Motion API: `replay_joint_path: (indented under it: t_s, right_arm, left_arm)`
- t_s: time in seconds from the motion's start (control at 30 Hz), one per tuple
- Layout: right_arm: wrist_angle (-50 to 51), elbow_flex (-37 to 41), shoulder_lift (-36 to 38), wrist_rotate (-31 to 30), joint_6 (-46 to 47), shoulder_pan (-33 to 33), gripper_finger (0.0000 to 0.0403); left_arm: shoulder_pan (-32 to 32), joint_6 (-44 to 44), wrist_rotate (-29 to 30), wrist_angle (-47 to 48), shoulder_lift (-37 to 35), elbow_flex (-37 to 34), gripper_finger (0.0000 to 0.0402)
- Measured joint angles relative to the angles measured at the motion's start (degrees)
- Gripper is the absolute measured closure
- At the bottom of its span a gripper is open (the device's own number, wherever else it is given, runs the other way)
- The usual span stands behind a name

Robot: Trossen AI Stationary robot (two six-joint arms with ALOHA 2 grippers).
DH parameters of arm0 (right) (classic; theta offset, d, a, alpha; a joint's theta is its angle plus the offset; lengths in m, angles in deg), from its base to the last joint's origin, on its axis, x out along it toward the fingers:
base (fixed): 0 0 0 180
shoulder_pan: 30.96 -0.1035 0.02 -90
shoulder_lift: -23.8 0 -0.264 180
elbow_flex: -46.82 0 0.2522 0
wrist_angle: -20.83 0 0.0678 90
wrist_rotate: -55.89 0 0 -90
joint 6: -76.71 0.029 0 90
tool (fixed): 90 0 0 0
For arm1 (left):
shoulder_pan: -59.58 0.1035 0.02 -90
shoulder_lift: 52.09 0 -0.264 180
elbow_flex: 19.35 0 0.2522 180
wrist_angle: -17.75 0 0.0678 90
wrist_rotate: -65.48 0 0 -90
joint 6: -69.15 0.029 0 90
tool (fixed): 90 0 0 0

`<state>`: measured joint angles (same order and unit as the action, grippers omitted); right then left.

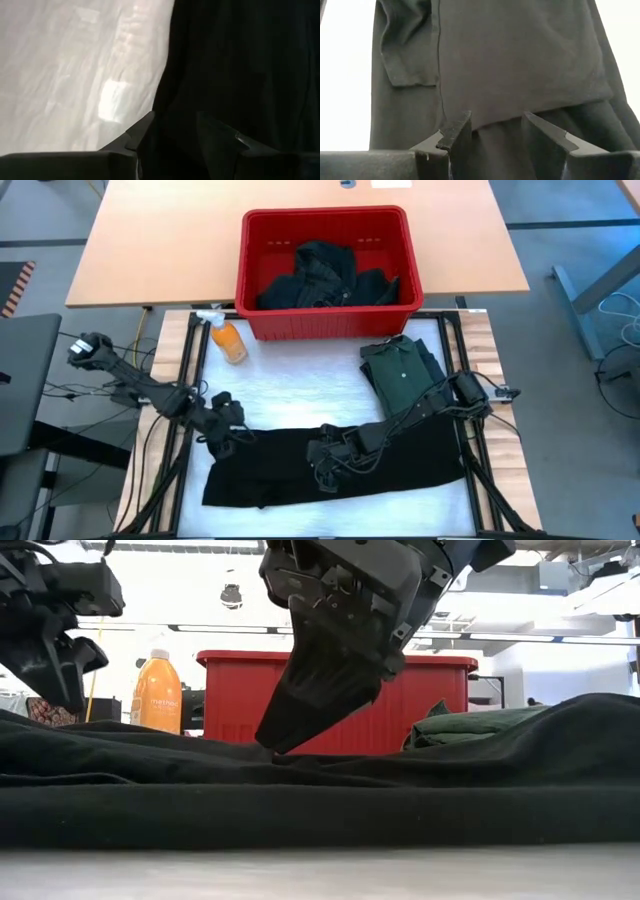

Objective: Fold laundry
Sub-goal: Fold the black shirt

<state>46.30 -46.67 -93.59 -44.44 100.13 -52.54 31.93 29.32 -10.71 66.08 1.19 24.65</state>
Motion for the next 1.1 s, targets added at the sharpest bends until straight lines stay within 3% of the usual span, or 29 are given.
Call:
replay_joint_path:
  t_s: [0.17, 0.6, 0.7, 0.87, 1.1]
  right_arm:
    - [-0.1, 0.0, 0.0, 0.0, -0.4, 0.0, 0.0203]
    - [-0.2, 0.0, 0.0, -0.1, -1.4, 0.4, 0.0203]
    - [-0.2, 0.0, 0.0, -0.3, -1.4, 0.4, 0.0203]
    - [-0.2, 0.0, 0.0, -0.3, -1.4, 0.4, 0.0203]
    - [-0.2, 0.0, 0.0, -0.3, -1.4, 0.5, 0.0203]
  left_arm:
    - [3.5, 3.4, -5.9, -4.2, 0.4, -1.5, 0.0273]
    - [4.6, 3.7, -9.9, -12.7, 0.3, -8.2, 0.0275]
    - [4.6, 5.3, -10.6, -13.8, 0.3, -8.2, 0.0301]
    - [4.6, 9.2, -11.5, -16.0, 0.3, -8.2, 0.039]
    - [4.5, 16.8, -5.9, -10.9, 0.3, -1.7, 0.0401]
